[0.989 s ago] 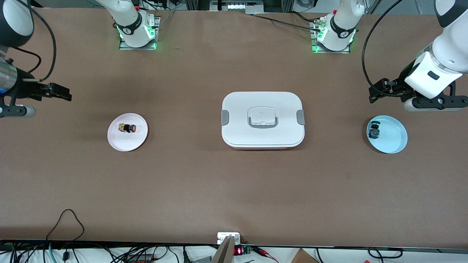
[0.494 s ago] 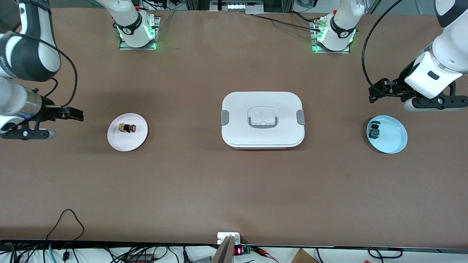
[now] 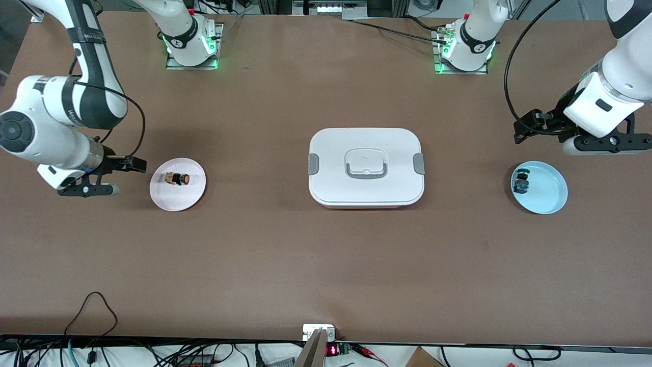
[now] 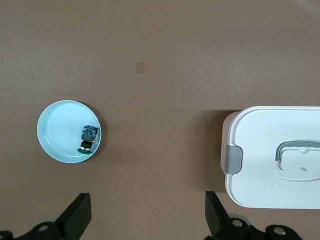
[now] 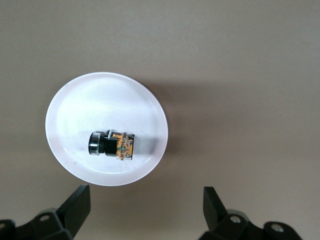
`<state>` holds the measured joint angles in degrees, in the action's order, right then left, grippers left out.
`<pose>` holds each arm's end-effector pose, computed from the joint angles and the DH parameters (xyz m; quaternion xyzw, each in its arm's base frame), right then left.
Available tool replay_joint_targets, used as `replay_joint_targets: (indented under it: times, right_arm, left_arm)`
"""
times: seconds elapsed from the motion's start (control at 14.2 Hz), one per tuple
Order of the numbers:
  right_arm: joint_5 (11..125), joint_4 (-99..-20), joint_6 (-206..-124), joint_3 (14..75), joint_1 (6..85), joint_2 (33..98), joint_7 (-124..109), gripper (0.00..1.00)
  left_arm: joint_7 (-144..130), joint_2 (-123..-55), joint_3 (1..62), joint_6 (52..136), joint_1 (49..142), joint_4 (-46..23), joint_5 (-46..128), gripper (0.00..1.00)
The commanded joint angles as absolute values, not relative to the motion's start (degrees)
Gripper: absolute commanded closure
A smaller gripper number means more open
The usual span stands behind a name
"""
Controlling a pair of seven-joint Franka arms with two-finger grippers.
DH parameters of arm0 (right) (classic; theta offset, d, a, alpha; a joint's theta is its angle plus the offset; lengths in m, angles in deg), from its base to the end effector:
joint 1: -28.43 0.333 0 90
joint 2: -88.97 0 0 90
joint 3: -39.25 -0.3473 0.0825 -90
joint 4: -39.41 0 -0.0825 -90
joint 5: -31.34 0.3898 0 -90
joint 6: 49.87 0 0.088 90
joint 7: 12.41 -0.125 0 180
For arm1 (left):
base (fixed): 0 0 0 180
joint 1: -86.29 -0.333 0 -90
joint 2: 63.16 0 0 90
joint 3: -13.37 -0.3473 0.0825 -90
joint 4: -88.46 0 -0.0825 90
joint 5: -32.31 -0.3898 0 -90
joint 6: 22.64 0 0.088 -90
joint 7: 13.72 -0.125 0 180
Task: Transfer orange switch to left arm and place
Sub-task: 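Move the right gripper over the orange switch on the white plate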
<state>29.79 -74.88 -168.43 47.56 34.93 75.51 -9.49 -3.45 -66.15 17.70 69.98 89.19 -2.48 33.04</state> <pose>0.5864 -0.0177 0.3422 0.9963 0.0177 -0.0801 0.0250 0.5755 -0.0734 0.6042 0.9995 0.0269 -0.0125 0.0065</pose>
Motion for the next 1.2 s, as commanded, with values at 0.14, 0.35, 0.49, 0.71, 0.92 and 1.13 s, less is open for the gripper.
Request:
replay_joint_targets:
  times: [0.14, 0.35, 0.49, 0.71, 0.92, 1.13]
  right_arm:
    - [36.53, -76.07, -170.89, 47.34, 36.08, 72.63, -9.69, 0.00]
    - [36.61, -76.51, -173.16, 45.84, 36.61, 69.73, -9.34, 0.00]
    - [36.61, -77.47, -176.07, 45.76, 36.61, 68.49, -9.42, 0.00]
    - [36.61, -79.84, -180.63, 45.76, 36.96, 67.44, -9.34, 0.00]
    - [36.61, -81.34, -184.16, 45.76, 37.05, 65.77, -9.34, 0.00]
    - [36.61, -81.79, -184.34, 45.58, 37.13, 65.33, -9.60, 0.00]
  left_arm:
    - [-3.09, -66.76, 17.68, 69.12, 89.19, -1.01, 32.75, 0.00]
    - [-3.09, -66.85, 17.68, 69.12, 89.19, -0.93, 32.75, 0.00]
    - [-3.09, -66.76, 17.68, 69.12, 89.19, -0.93, 32.75, 0.00]
    - [-3.09, -66.85, 17.76, 69.12, 89.19, -0.93, 32.75, 0.00]
    - [-3.09, -66.85, 17.68, 69.12, 89.19, -0.93, 32.75, 0.00]
    - [-3.09, -66.85, 17.68, 69.12, 89.11, -0.93, 32.75, 0.00]
